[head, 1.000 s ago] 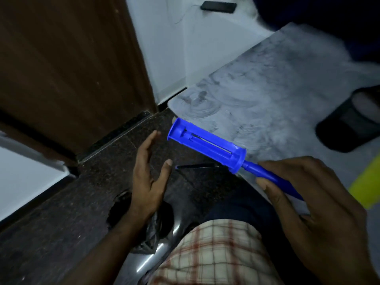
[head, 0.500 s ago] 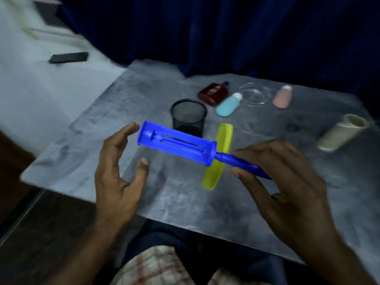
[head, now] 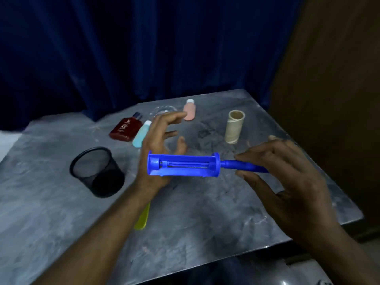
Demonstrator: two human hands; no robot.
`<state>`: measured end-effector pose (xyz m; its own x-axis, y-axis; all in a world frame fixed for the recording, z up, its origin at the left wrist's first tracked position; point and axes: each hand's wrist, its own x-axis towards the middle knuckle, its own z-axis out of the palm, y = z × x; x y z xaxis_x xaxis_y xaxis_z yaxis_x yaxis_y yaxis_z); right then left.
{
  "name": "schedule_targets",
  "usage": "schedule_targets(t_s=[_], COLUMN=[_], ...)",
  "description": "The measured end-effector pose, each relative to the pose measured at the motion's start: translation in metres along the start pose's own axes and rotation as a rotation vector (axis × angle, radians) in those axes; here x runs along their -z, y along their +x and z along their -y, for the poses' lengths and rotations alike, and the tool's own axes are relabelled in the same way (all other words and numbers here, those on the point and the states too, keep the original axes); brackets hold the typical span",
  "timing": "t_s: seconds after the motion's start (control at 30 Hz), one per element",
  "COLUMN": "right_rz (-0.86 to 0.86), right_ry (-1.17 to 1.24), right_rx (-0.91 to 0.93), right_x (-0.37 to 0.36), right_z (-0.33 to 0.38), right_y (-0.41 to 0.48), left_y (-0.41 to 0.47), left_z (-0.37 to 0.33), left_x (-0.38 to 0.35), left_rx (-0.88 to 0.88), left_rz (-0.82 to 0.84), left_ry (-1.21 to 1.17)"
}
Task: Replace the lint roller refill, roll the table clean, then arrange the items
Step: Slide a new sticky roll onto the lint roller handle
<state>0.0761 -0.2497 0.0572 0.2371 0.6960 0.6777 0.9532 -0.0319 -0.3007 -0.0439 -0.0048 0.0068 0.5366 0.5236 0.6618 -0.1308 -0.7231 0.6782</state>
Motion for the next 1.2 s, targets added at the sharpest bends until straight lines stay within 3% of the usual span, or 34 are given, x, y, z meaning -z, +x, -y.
schedule_targets(t_s=[0.13, 0.37, 0.47, 0.73, 0.93, 1.2], right_rz=[-0.056, -0.102, -0.116, -0.113, -0.089, -0.068], right_ry=[-0.034, -0.093, -0.117, -0.091, -0.068, -0.039], right_rx=[-0.025, -0.062, -0.064, -0.074, -0.1, -0.094], right_x=[0.016, 0.041, 0.047, 0.048, 0.04, 0.031], right_z=[-0.011, -0.023, -0.028, -0.037, -0.041, -0.046], right_y=[-0.001, -0.009, -0.011, -0.018, -0.018, -0.01], left_y=[0.048, 0.091, 0.095, 0.067, 0.022, -0.038], left_z=[0.0, 0.02, 0.031, 0.039, 0.005, -0.045], left_x=[-0.059, -0.132, -0.143, -0.121, -0.064, 0.008], left_rx=[-0.031, 0.121, 0.144, 0.299, 0.578, 0.725], left_rz=[0.127, 0.39, 0.422, 0.191, -0.164, -0.395], left_ry=[0.056, 0.164, 0.238, 0.049, -0.444, -0.909])
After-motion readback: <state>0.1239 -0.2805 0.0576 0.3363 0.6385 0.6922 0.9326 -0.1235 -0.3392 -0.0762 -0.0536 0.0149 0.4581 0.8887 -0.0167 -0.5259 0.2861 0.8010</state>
